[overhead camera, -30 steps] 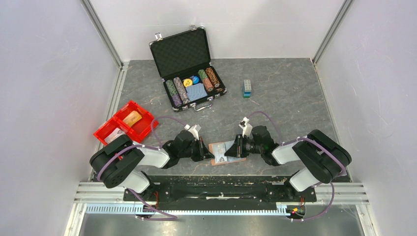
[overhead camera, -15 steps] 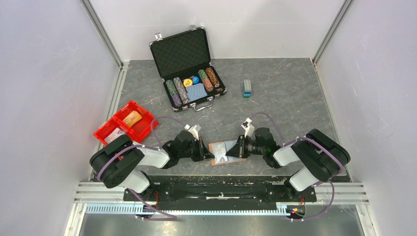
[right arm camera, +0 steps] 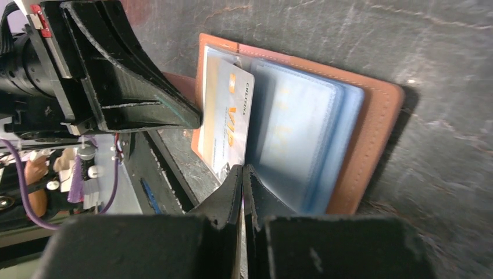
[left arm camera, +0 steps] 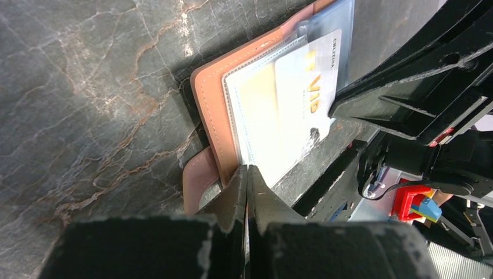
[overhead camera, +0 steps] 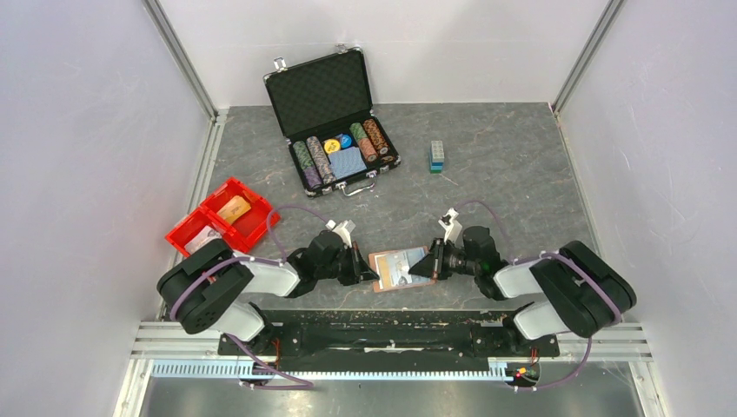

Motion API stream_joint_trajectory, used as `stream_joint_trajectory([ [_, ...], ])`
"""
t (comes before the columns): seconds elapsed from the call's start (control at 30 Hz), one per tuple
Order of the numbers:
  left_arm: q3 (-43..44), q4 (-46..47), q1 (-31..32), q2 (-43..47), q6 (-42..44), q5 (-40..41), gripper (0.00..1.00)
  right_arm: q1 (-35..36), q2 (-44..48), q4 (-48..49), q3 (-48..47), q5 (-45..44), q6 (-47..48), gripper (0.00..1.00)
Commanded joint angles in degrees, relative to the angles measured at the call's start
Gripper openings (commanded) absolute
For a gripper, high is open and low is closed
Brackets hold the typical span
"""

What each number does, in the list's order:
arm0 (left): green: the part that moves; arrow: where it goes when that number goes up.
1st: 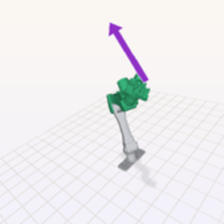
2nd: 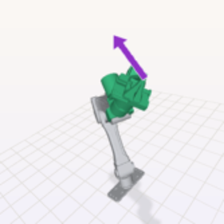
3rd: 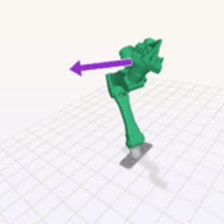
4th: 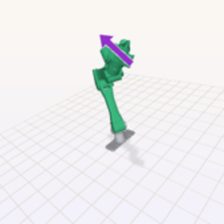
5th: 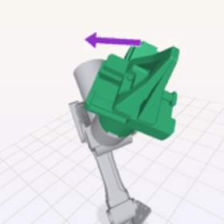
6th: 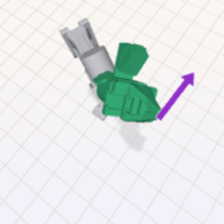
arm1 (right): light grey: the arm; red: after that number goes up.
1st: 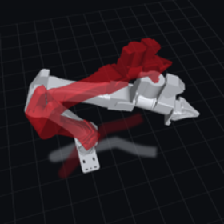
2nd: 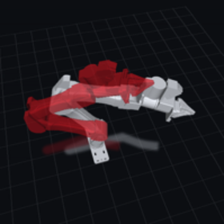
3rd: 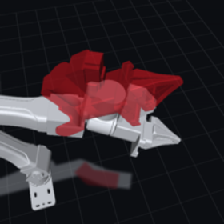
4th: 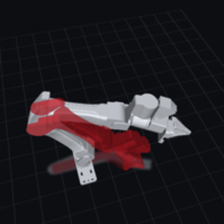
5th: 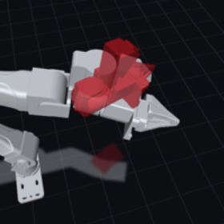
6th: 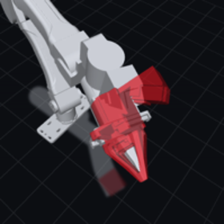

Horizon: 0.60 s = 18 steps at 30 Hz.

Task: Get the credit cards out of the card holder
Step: Remove the credit card from the card holder.

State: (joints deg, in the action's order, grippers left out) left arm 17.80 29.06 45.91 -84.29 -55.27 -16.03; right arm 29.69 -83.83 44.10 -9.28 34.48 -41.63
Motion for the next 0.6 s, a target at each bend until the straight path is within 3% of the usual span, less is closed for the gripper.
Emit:
stream_joint_trajectory([
  [0.0,-1.1,-11.7,0.9,0.4,1.6,1.5,0.02,-1.7,5.1,-8.8,-0.5,-2.5,5.1,0.0],
  [0.17,1.0,-15.0,0.9,4.4,1.6,0.8,0.05,-3.8,9.5,-15.0,-1.2,-2.5,7.9,0.0],
  [0.37,6.7,-23.9,0.9,10.0,3.2,-0.9,0.36,-7.0,14.9,-23.4,-2.1,-0.9,12.6,0.0],
  [0.57,15.7,-35.6,0.9,15.0,9.8,0.3,0.48,-9.1,20.0,-28.8,-5.0,4.4,16.3,0.0],
])
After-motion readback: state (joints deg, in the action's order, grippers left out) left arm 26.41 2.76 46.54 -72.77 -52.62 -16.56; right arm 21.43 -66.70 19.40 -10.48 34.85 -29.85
